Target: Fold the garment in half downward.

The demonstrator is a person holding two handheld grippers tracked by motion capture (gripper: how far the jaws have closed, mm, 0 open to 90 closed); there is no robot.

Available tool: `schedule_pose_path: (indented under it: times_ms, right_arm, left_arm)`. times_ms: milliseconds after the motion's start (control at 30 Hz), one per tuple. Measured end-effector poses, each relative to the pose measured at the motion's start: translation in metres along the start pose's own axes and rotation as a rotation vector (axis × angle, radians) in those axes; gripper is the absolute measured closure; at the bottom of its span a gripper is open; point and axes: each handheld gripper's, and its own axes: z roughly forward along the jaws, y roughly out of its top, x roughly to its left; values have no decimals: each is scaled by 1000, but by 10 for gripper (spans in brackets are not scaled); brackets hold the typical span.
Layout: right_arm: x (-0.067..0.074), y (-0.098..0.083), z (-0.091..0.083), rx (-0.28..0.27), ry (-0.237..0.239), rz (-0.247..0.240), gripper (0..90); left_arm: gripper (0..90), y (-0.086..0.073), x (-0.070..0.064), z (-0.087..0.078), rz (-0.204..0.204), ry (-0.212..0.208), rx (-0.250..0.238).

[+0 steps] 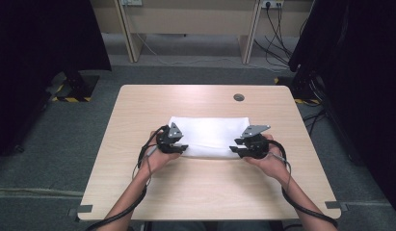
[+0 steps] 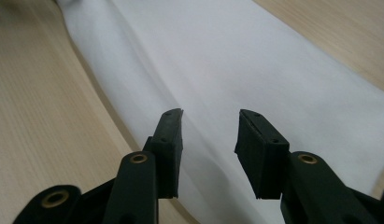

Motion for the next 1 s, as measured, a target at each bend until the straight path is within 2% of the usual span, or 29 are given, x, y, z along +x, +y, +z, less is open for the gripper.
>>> schedule_pose_path:
  times_ms: [200, 333, 533, 667, 733, 800, 900, 1000]
  right_arm:
    - [12, 9, 12, 19, 36, -37, 602]
    - [16, 11, 18, 28, 35, -48, 599]
    - [15, 13, 15, 16, 40, -42, 592]
    - [15, 13, 15, 45, 58, -57, 561]
    - [11, 14, 16, 56, 54, -42, 562]
    - [3, 16, 15, 33, 51, 2, 573]
    - [-11, 19, 14, 25, 12, 51, 587]
    - [-23, 21, 16, 47, -11, 75, 617]
  left_arm:
    - [532, 11, -8, 9, 37, -16, 4]
    - [531, 14, -9, 16, 53, 2, 16]
    - [530, 11, -3, 27, 26, 11, 27]
    - [530, 10, 0, 29, 5, 12, 25]
    - [532, 11, -1, 29, 8, 10, 30]
    - [530, 11, -1, 29, 9, 8, 31]
    - [528, 11, 0, 29, 0, 4, 29]
    - [523, 11, 1, 30, -5, 4, 29]
